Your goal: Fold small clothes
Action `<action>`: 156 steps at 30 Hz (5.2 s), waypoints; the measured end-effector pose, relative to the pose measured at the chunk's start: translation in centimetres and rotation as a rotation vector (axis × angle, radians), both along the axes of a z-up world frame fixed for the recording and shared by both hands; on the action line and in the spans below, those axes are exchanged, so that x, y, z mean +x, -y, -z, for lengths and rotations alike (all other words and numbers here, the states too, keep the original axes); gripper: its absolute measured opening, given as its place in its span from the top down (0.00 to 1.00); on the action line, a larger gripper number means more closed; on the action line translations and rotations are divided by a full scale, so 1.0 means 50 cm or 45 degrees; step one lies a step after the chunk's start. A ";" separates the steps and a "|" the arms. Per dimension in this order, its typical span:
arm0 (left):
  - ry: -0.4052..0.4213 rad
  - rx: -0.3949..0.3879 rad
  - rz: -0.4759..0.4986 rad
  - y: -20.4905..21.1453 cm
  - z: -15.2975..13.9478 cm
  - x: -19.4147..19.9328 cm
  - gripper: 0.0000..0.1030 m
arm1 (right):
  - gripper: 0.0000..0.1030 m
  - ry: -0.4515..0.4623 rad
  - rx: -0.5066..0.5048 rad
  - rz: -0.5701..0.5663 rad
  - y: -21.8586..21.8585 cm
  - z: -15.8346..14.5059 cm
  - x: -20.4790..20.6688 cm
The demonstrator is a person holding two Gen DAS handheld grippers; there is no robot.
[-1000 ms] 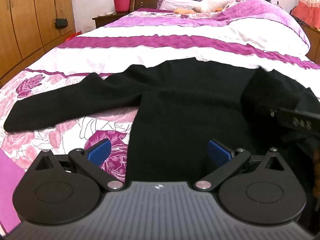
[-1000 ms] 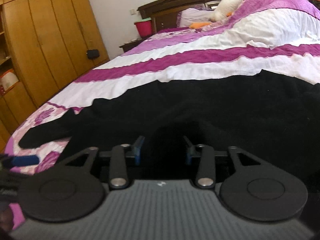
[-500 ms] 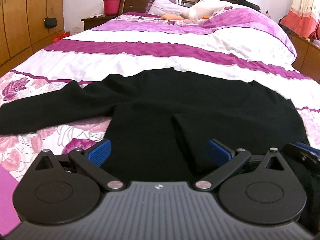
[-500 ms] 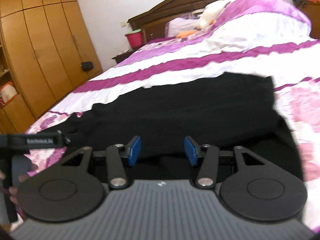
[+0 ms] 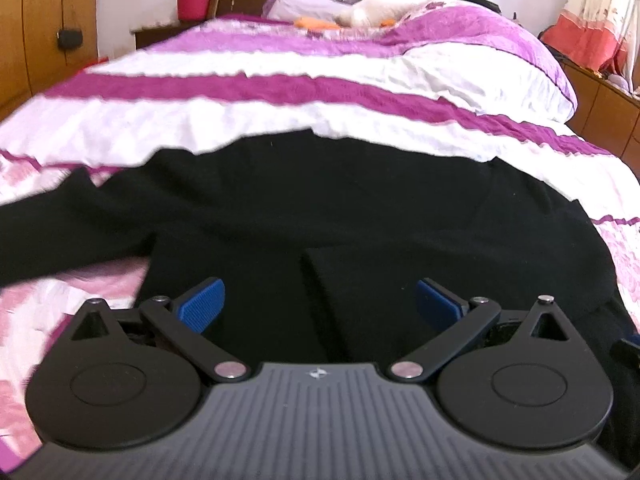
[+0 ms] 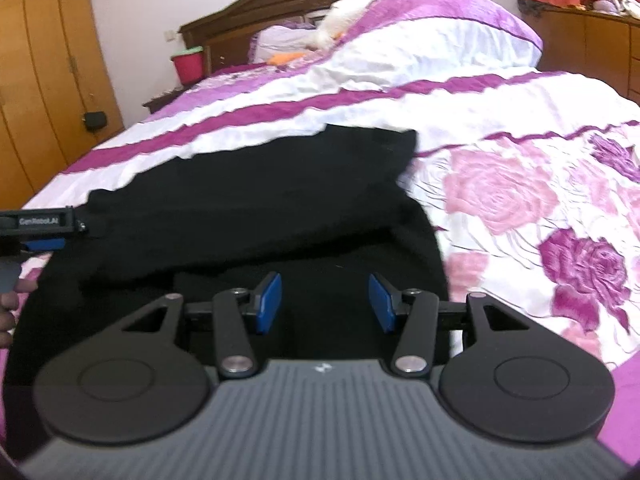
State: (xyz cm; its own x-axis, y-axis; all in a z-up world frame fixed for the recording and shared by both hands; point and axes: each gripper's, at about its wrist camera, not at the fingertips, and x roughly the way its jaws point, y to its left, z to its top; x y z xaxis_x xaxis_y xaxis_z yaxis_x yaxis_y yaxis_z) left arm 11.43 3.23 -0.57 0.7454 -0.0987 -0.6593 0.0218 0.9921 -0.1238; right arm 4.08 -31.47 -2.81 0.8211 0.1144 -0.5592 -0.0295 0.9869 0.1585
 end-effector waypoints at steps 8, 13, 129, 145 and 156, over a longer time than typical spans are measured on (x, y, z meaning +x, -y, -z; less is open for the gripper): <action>0.004 -0.089 -0.048 -0.026 0.045 0.062 0.07 | 0.51 0.042 -0.022 0.066 0.056 -0.021 0.071; 0.037 -0.128 -0.006 -0.024 0.053 0.071 0.13 | 0.51 0.033 0.010 0.104 0.086 -0.020 0.158; -0.178 -0.004 0.119 -0.123 0.103 -0.434 0.16 | 0.71 -0.191 0.359 0.156 0.029 0.064 -0.330; -0.155 -0.181 0.085 -0.152 0.067 -0.461 0.93 | 0.91 -0.035 0.317 0.133 0.029 0.005 -0.347; -0.202 -0.103 0.045 -0.156 0.066 -0.477 0.92 | 0.90 -0.146 0.068 0.111 0.007 0.046 -0.339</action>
